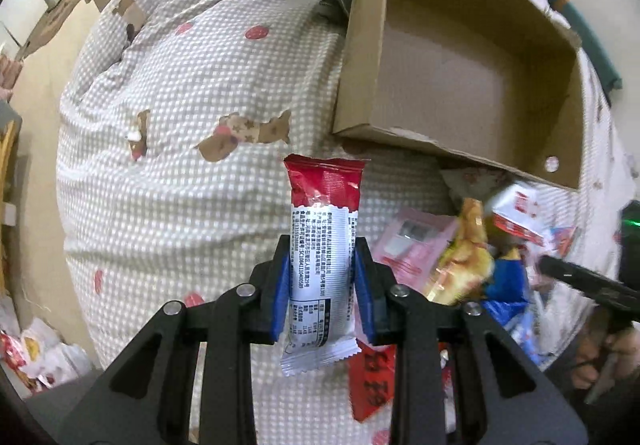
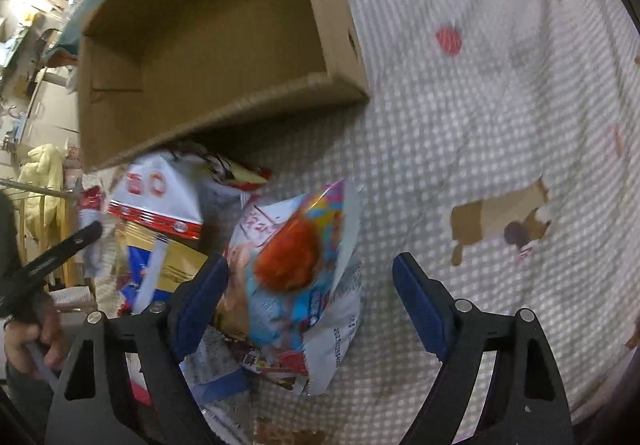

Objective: Organize snacks
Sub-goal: 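Carry the bar with the left tool while the right tool carries the bag over the box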

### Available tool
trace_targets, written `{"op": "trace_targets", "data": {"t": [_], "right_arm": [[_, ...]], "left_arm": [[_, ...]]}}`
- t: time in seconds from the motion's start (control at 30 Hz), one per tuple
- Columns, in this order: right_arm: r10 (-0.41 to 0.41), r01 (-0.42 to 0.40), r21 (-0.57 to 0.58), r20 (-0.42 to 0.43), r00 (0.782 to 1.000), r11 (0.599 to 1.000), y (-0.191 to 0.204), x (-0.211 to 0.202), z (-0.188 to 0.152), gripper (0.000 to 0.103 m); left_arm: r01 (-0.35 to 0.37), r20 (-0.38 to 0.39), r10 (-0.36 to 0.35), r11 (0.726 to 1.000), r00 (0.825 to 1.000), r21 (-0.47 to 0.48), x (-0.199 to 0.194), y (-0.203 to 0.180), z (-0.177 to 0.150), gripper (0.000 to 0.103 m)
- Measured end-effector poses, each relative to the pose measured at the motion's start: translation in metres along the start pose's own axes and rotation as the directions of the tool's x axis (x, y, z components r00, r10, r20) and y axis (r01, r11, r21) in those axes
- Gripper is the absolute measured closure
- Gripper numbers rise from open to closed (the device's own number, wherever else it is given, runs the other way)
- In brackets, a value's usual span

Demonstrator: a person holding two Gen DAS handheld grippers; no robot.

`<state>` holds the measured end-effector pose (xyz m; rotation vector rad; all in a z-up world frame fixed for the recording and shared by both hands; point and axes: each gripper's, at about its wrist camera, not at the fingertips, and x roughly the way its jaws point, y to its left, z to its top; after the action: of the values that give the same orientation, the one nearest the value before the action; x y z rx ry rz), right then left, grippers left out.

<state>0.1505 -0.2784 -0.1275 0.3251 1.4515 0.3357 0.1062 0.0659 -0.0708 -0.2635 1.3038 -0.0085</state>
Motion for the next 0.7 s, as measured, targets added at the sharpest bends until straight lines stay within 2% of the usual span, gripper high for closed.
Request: {"op": "trace_targets", "data": {"t": [0.07, 0.1, 0.17, 0.2, 0.27, 0.43, 0.53, 0.7], "right_arm": [[-0.002, 0.002, -0.013, 0.005, 1.000, 1.000, 0.001, 0.002, 0.000, 0.019], [0.006, -0.005, -0.023, 0.006, 1.000, 1.000, 0.003, 0.003, 0.001, 0.030], [0.010, -0.009, -0.044, 0.011, 1.000, 0.999, 0.006, 0.002, -0.001, 0.040], [0.004, -0.003, -0.058, 0.019, 1.000, 0.998, 0.006, 0.001, -0.003, 0.050], [0.019, -0.016, -0.068, 0.040, 0.999, 0.998, 0.008, -0.005, -0.007, 0.059], [0.070, -0.060, -0.062, 0.160, 0.985, 0.996, -0.003, -0.052, -0.026, 0.065], [0.046, -0.029, -0.075, 0.238, 0.970, 0.997, -0.004, -0.077, -0.038, 0.066], [0.065, -0.042, -0.087, 0.290, 0.955, 0.995, 0.001, -0.105, -0.046, 0.066]], "left_arm": [[0.009, 0.014, -0.009, 1.000, 1.000, -0.004, -0.010, -0.002, -0.006, 0.078], [0.014, 0.020, -0.014, 1.000, 1.000, -0.005, -0.014, -0.002, -0.008, 0.078], [0.021, 0.039, -0.021, 1.000, 0.999, -0.005, -0.025, -0.004, -0.019, 0.078], [0.024, 0.044, -0.024, 1.000, 0.999, -0.004, -0.026, -0.004, -0.020, 0.078], [0.029, 0.054, -0.029, 1.000, 0.998, 0.001, -0.031, -0.013, -0.021, 0.078], [0.027, 0.086, -0.027, 1.000, 0.996, 0.007, -0.036, -0.013, -0.018, 0.078], [0.019, 0.103, -0.021, 1.000, 0.994, 0.023, -0.037, -0.015, -0.016, 0.078], [0.003, 0.144, -0.003, 1.000, 0.990, 0.004, -0.045, -0.012, -0.015, 0.078]]}}
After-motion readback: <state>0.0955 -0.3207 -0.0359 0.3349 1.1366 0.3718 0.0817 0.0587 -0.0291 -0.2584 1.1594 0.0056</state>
